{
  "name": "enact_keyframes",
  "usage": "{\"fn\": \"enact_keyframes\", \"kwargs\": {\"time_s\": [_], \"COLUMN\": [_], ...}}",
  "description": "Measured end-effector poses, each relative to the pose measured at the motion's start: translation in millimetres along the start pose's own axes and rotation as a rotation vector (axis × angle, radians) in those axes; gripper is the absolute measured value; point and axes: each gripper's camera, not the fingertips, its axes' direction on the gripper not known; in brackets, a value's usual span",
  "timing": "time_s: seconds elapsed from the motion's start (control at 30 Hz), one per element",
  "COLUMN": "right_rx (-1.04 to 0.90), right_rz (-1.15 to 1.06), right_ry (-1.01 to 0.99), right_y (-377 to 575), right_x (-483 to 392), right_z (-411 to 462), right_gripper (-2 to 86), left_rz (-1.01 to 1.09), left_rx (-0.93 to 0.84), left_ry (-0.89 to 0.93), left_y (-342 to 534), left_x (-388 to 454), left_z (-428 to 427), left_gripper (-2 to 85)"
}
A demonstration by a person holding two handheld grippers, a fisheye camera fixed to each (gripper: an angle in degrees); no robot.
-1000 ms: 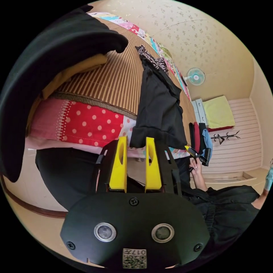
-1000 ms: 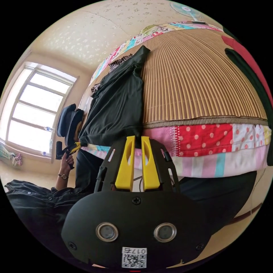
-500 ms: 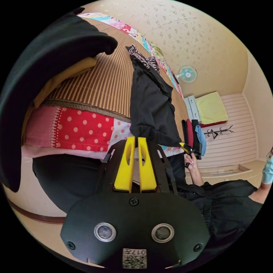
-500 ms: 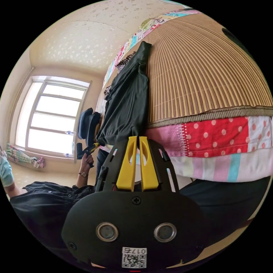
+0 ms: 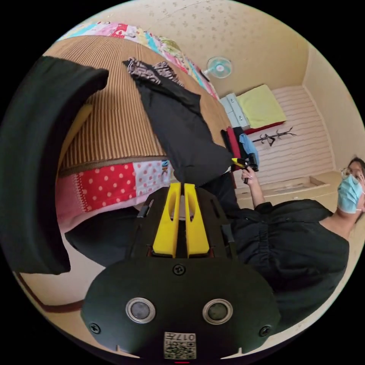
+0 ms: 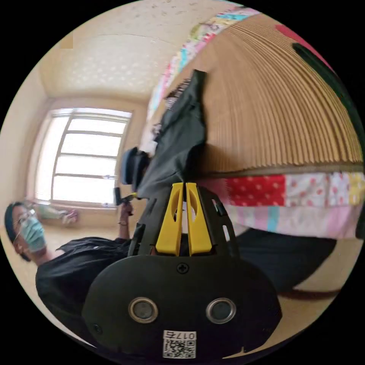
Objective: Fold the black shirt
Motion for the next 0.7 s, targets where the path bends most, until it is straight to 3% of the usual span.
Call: {"fn": "enact_keyframes", "kwargs": {"time_s": [0.2,0.47,0.7], "right_rx": [-0.044,0.009,-0.057], "right_rz": [0.077,0.025,-0.032], "right_ry": [0.026,-0.079,-0.191], "right_y": [9.9,13.0,10.9], "right_x": [40.6,60.9,93.5], "right_z": [26.5,1.7,18.2], "right_gripper": [3.2,9.4,9.6], "left_rz": [-0.137,-0.058,-0.001], "left_rx": [-0.083,-0.119,-0.248], "left_ry": [-0.013,-0.094,-0.059], "left_y": [13.8,11.6,-6.6], "left_x": [-30.3,-17.2,-21.8], "left_z": [49.5,43.3,76.4], "left_gripper": [3.6,14.3,11.7]}}
